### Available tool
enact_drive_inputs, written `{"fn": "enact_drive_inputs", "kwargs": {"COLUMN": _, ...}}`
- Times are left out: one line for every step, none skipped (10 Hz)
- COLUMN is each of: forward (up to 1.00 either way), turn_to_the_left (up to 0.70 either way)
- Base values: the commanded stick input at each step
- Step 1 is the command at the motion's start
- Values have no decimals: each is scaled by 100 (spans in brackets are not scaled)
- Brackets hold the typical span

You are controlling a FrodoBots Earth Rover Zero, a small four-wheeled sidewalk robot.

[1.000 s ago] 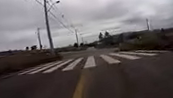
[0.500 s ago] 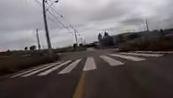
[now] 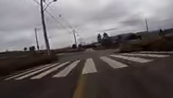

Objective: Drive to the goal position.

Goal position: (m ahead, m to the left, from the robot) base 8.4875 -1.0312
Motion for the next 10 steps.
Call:
{"fn": "enact_drive_inputs", "kwargs": {"forward": 70, "turn_to_the_left": 0}}
{"fn": "enact_drive_inputs", "kwargs": {"forward": 70, "turn_to_the_left": 0}}
{"fn": "enact_drive_inputs", "kwargs": {"forward": 70, "turn_to_the_left": 0}}
{"fn": "enact_drive_inputs", "kwargs": {"forward": 70, "turn_to_the_left": 0}}
{"fn": "enact_drive_inputs", "kwargs": {"forward": 70, "turn_to_the_left": 0}}
{"fn": "enact_drive_inputs", "kwargs": {"forward": 70, "turn_to_the_left": 0}}
{"fn": "enact_drive_inputs", "kwargs": {"forward": 70, "turn_to_the_left": 0}}
{"fn": "enact_drive_inputs", "kwargs": {"forward": 70, "turn_to_the_left": 0}}
{"fn": "enact_drive_inputs", "kwargs": {"forward": 70, "turn_to_the_left": 0}}
{"fn": "enact_drive_inputs", "kwargs": {"forward": 70, "turn_to_the_left": 0}}
